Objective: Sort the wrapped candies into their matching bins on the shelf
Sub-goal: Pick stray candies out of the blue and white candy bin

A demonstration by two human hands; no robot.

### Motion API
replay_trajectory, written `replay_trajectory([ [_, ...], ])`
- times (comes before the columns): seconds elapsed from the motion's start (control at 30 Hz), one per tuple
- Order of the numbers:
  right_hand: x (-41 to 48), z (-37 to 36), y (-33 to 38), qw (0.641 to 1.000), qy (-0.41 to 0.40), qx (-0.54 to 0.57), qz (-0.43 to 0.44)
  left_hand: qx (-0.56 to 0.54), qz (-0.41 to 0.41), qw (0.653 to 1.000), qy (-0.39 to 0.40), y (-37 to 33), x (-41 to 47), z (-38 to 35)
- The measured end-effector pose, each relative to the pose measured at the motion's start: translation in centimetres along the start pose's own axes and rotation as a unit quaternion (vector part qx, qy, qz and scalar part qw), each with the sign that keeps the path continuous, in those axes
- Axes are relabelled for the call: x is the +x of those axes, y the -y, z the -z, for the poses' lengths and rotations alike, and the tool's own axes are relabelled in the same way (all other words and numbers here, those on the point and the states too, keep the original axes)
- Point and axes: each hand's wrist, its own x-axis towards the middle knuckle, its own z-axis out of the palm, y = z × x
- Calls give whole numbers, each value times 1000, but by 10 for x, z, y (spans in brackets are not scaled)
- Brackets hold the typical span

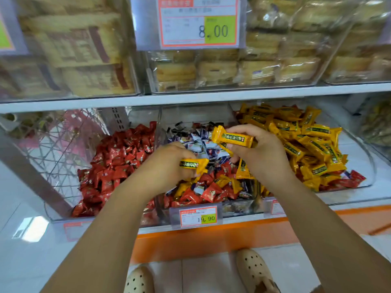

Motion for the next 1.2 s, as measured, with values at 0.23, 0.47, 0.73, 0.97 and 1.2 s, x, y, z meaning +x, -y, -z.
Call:
replay_trajectory([
  [0.23, -6, 45, -18, 978, -167, 120, -25, -245, 10, 962, -122, -42, 18, -9],
  [0.47, 7, 109, -77, 943, -294, -153, 8, -183, -114, 949, -232, -130, 59, -54],
  [0.73, 2, 118, -116, 947, -178, -268, -26, 120, -143, 982, -28, -166, 82, -98],
  [0.97, 0, 113, -122, 947, -168, -273, -5, 180, -129, 973, -57, -167, 85, -109],
  [1.2, -1, 107, -118, 923, -178, -340, -14, 119, -128, 982, -69, -157, 85, -88],
])
